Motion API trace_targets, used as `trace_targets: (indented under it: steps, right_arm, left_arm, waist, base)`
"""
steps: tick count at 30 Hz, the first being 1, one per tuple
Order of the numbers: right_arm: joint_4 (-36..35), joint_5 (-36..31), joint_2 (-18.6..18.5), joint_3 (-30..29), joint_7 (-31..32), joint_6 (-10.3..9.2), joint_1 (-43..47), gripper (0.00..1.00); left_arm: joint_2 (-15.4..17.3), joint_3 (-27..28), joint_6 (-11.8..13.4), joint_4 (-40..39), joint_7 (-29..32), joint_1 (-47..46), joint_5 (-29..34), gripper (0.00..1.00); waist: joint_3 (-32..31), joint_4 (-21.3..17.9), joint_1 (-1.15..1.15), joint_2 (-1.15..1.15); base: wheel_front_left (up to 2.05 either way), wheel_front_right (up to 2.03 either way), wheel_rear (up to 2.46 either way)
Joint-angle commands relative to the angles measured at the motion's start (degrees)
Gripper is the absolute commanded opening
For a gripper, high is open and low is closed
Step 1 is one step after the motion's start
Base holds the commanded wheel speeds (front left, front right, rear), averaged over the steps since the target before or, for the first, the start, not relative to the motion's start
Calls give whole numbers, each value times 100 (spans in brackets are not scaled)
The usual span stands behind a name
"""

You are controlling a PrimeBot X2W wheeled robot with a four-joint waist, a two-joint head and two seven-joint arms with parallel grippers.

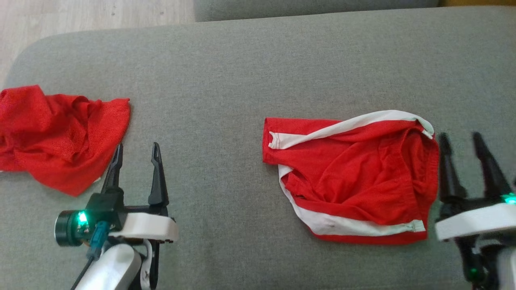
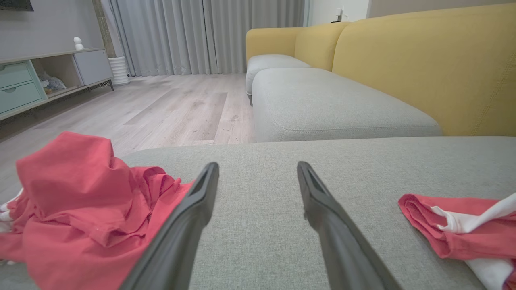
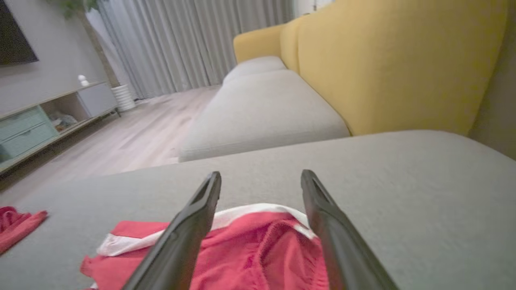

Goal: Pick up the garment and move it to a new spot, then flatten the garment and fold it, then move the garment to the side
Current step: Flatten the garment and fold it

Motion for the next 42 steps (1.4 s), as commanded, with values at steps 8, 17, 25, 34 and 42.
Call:
trace_targets:
  steps: [8, 17, 25, 34, 42]
  right_arm:
    - [-552, -285, 66, 498, -43, -4, -96, 100]
    - [-639, -262, 107, 464, 25, -4, -53, 100]
    - [-677, -232, 88, 442, 85, -4, -49, 100]
    - [-723, -159, 34, 500, 118, -4, -200, 100]
    - [-628, -15, 52, 544, 108, -4, -273, 100]
  left_arm:
    - [208, 229, 83, -241, 55, -83, 3, 100]
    - [229, 177, 117, -322, 86, -81, 26, 100]
    - [18, -236, -214, -364, 356, -540, 143, 100]
    - [-1259, -1220, -1051, 462, 1405, -2067, 158, 100]
    - [-1786, -1437, -1179, 2108, 1969, -2481, -41, 100]
  waist:
    - [-68, 72, 0, 0]
    - [-68, 62, 0, 0]
    - [-30, 25, 0, 0]
    - [358, -234, 0, 0]
    - [633, -532, 0, 0]
  base:
    - [0, 0, 0]
    - [0, 0, 0]
    - [0, 0, 0]
    - [0, 0, 0]
    - [0, 0, 0]
